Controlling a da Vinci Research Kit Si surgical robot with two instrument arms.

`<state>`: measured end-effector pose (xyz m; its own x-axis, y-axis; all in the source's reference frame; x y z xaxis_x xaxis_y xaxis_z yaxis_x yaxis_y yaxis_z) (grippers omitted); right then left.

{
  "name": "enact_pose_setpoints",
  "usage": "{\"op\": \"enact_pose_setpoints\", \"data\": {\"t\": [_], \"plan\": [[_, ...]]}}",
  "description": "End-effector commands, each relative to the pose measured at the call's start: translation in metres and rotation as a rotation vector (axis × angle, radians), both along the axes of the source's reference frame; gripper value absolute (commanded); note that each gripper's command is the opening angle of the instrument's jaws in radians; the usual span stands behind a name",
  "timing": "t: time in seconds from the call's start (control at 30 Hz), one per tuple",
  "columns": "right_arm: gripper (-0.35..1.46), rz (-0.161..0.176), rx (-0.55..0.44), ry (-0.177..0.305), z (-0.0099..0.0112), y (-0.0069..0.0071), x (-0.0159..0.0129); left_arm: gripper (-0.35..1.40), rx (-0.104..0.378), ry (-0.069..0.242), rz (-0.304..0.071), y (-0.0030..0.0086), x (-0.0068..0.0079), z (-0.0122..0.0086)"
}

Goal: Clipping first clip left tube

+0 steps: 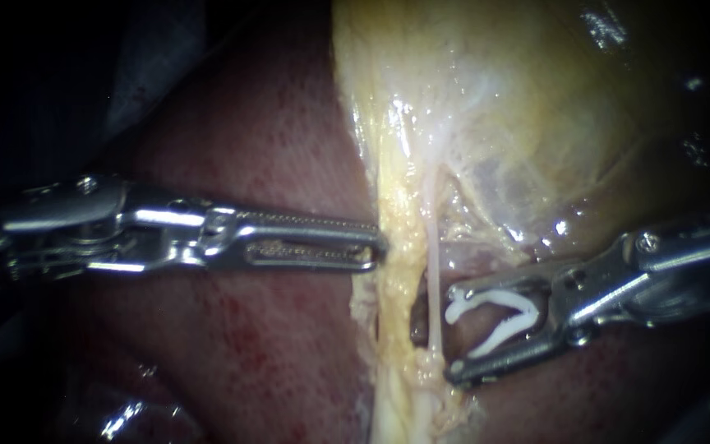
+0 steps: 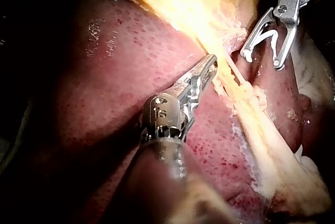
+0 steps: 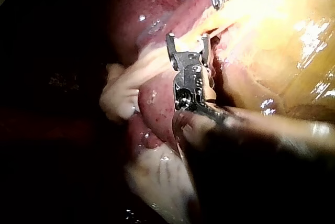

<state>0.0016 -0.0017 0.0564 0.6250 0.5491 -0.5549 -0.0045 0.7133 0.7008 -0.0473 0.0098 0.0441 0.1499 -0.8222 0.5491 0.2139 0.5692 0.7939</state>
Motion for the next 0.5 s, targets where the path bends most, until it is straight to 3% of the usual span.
{"op": "enact_pose_setpoints", "data": {"t": [0.03,0.27,0.5], "plan": [[0.52,0.0,0.0,0.0,0.0,0.0,0.0,-0.35,0.0,0.0,0.0,0.0,0.0,0.0],[0.52,0.001,0.0,0.0,0.0,0.0,0.0001,-0.35,0.002,-0.002,0.002,-0.0002,0.0005,-0.0006],[0.52,0.004,-0.001,-0.002,0.0,0.0,0.0008,-0.35,0.007,-0.009,0.008,-0.0003,0.0023,-0.0021]]}}
